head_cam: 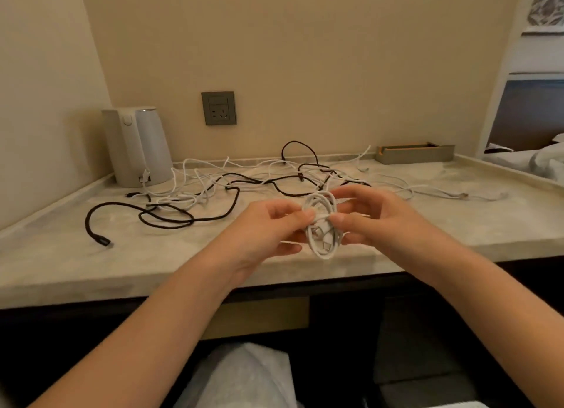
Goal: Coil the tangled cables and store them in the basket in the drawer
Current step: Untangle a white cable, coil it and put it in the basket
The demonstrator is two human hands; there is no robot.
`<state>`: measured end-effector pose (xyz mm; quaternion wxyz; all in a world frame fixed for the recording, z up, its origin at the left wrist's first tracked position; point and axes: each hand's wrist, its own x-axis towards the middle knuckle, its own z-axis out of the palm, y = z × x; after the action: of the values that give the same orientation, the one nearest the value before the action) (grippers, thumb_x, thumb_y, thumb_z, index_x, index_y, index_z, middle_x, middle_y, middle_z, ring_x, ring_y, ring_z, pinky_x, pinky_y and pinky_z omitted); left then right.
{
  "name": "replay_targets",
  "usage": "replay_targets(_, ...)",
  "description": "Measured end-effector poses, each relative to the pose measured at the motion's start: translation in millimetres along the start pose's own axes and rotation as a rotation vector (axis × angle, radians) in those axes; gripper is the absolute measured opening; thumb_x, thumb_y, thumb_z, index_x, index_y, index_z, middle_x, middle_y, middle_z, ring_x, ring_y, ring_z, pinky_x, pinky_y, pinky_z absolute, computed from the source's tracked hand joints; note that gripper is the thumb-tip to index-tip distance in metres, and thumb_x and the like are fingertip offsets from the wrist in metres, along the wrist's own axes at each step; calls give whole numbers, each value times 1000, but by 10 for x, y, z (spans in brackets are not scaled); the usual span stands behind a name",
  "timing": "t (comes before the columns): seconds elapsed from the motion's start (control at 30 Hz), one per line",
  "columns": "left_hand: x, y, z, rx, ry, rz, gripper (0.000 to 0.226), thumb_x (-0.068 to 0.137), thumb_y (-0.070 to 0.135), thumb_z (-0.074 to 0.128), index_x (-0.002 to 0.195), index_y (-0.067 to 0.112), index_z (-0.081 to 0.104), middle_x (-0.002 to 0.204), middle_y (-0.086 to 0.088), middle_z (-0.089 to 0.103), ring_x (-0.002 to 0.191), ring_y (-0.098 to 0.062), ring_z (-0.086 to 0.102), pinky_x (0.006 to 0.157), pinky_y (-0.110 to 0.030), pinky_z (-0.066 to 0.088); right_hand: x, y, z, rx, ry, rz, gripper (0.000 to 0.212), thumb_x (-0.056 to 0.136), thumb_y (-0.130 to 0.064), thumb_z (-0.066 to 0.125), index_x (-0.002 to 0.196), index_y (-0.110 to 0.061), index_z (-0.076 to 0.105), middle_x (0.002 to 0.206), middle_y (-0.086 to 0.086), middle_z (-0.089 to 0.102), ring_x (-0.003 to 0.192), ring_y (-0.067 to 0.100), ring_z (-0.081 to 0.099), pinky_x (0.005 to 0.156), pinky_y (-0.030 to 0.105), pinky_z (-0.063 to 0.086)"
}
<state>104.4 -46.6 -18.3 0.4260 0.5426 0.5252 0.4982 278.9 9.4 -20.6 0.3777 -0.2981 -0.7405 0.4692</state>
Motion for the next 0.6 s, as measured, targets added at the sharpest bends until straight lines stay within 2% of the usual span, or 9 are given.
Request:
replay_targets(0.1, -141, -155, 303, -12, -16, 5, 16, 88, 19, 64, 95, 6, 69, 83, -4, 72, 75, -10, 66, 75, -25, 56, -386, 103, -128, -14, 10, 27, 32, 85, -13, 66, 115, -23, 62, 99, 3, 71, 90, 12, 69, 74, 22, 56)
replay_targets(0.23, -300, -420, 718, -68, -33, -28, 7, 86, 18, 66, 87, 11, 68, 71, 5, 70, 67, -4, 65, 64, -16, 54, -828, 317, -277, 23, 19, 76, 34, 82, -19, 64, 116, -23, 62, 105, 3, 71, 97, 13, 68, 77, 22, 55)
replay_targets(0.3, -376, -583, 941, -51, -67, -61, 8, 87, 19, 66, 88, 12, 69, 72, 5, 70, 68, -4, 65, 64, -15, 53, -1048, 491, -352, 43, 48, 115, 30, 84, -19, 61, 114, -22, 63, 103, 6, 71, 96, 16, 68, 77, 24, 55)
replay_targets(0.47, -512, -1025, 1462, -45, -145, -179, 15, 89, 21, 65, 96, 9, 70, 86, -5, 73, 77, -8, 67, 67, -15, 53, -1532, 938, -520, 35, 110, 239, 26, 91, -11, 56, 116, -14, 62, 94, 7, 72, 87, 13, 69, 68, 19, 53)
replay_targets(0.6, -574, -1421, 1825, -26, -192, -296, 19, 88, 24, 66, 99, 9, 69, 88, -2, 73, 77, -4, 67, 66, -15, 53, -1839, 1352, -611, -32, 155, 325, 19, 91, -14, 59, 107, -15, 67, 86, 4, 73, 74, 9, 69, 63, 16, 51)
